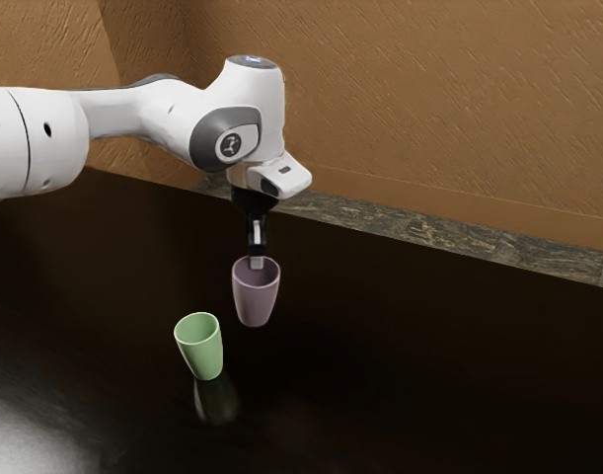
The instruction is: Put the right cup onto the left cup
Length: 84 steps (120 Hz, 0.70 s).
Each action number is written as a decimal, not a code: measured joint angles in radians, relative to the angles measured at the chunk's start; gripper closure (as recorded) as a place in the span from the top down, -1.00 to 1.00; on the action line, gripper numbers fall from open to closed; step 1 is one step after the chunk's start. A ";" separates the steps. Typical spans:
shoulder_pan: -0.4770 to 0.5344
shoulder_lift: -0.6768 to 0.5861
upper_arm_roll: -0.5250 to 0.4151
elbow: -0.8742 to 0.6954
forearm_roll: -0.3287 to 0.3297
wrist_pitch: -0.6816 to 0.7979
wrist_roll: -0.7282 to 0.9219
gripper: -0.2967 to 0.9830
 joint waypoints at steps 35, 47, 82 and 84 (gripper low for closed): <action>0.050 -0.096 0.030 -0.109 0.016 0.079 -0.019 -0.69; 0.060 -0.118 0.040 -0.134 0.020 0.096 -0.021 -0.69; 0.048 -0.210 0.052 -0.266 0.006 0.113 -0.033 -0.69; 0.046 -0.214 0.054 -0.271 0.006 0.114 -0.034 -0.69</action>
